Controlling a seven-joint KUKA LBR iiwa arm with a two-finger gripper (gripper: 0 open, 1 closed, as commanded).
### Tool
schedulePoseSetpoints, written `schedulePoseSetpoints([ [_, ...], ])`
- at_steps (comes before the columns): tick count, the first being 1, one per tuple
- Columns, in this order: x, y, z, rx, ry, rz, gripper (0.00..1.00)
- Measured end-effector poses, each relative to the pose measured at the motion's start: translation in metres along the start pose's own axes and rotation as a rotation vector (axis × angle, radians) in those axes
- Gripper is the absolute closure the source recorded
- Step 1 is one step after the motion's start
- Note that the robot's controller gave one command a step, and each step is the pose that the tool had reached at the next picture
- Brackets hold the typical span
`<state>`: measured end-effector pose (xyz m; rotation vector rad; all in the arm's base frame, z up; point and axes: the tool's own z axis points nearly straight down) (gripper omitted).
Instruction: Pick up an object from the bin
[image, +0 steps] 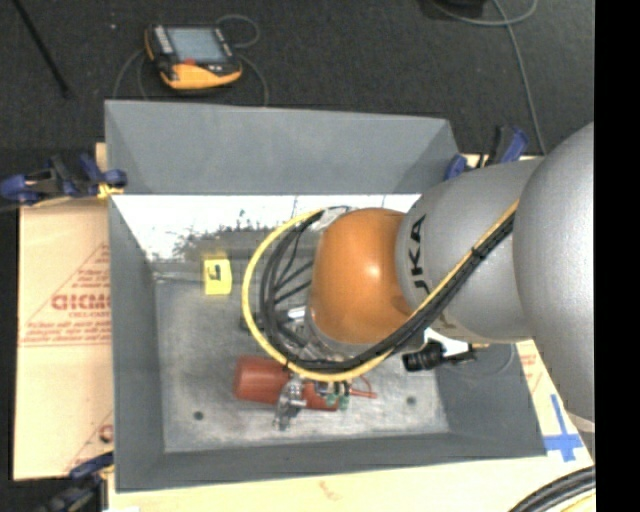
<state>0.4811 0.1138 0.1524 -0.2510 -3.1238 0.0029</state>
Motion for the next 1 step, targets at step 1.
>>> schedulePoseSetpoints([
  [1,-0.0018,0.0006,-0.0208,-0.004,-0.009,-0.001,1.00],
])
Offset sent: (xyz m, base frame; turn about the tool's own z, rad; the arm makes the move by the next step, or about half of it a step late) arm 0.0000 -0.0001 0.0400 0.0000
